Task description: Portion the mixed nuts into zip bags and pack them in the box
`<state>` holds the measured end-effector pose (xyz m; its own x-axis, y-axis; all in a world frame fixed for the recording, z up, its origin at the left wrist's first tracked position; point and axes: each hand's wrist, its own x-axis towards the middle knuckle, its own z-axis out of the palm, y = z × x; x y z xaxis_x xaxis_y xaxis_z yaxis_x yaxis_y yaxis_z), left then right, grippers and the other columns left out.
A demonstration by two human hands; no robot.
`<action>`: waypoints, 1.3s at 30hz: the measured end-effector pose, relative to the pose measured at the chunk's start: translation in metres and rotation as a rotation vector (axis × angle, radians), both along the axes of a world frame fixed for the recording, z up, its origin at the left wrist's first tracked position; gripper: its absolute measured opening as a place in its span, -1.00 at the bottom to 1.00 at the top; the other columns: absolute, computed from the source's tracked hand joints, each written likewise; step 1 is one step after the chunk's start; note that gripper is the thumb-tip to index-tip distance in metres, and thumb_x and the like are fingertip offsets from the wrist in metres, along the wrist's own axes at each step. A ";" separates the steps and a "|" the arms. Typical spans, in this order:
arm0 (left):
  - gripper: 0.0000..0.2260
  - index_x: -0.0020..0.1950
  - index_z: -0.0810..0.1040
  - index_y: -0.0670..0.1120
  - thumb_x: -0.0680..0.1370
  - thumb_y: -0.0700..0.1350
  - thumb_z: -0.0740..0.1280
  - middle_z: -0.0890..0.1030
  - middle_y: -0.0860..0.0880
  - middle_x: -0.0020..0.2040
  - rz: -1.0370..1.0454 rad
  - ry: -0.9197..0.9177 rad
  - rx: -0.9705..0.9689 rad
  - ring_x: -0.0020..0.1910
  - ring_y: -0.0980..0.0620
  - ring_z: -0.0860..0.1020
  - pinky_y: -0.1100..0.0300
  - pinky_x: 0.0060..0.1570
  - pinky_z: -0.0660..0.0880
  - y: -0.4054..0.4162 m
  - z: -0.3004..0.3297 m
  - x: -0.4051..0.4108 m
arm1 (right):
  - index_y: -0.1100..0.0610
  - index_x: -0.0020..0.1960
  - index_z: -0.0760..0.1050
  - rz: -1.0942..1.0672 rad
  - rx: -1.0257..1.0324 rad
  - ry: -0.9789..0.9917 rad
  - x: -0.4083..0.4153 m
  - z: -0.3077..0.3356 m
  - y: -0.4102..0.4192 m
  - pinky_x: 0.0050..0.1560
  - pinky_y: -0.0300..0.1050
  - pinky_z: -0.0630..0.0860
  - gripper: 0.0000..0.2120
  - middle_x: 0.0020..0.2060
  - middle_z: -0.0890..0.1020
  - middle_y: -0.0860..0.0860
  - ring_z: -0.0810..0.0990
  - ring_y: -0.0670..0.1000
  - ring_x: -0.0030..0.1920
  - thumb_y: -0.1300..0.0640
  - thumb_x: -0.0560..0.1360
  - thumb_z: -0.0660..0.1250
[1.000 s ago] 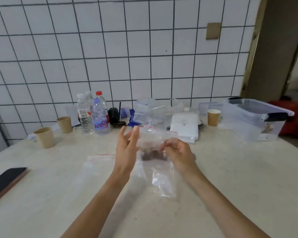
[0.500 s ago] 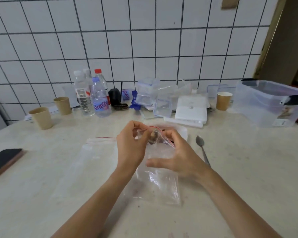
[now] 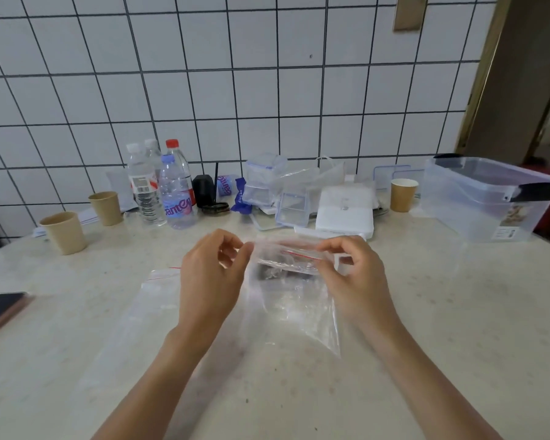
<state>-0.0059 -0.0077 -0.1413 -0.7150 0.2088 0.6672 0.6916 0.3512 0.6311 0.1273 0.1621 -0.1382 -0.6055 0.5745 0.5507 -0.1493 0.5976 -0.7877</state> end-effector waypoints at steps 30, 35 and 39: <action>-0.93 -0.19 0.62 -0.15 0.39 -0.26 0.48 0.63 -0.14 -0.15 -0.956 -1.136 0.570 -0.06 -0.08 0.64 0.03 0.12 0.63 0.008 0.012 0.022 | 0.27 -0.21 0.65 0.686 -0.929 0.114 0.005 0.012 0.001 0.19 0.04 0.57 -0.87 -0.16 0.71 0.22 0.68 0.10 -0.08 0.19 0.41 0.43; -0.71 -0.15 0.46 -0.16 0.36 -0.35 0.55 0.60 -0.19 -0.19 -0.639 -0.765 0.468 -0.15 -0.09 0.65 0.11 -0.01 0.67 0.014 0.003 0.027 | 0.05 -0.35 0.42 0.292 -0.653 0.004 -0.003 0.003 -0.003 -0.03 -0.09 0.62 -0.61 -0.18 0.74 0.17 0.73 0.05 -0.15 0.30 0.30 0.63; -0.85 -0.15 0.54 -0.16 0.54 -0.28 0.48 0.62 -0.08 -0.26 -0.394 -0.684 0.500 -0.26 0.03 0.67 0.06 -0.13 0.70 0.021 0.002 0.032 | 0.16 -0.31 0.47 0.103 -0.703 0.039 -0.012 -0.002 -0.008 -0.28 -0.12 0.62 -0.75 -0.38 0.70 0.05 0.64 0.02 -0.39 0.32 0.50 0.40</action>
<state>0.0263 0.0130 -0.1396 -0.9242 0.3220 0.2056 0.1257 -0.2518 0.9596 0.1153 0.1545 -0.1402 -0.6631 0.7428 0.0928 -0.2135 -0.0688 -0.9745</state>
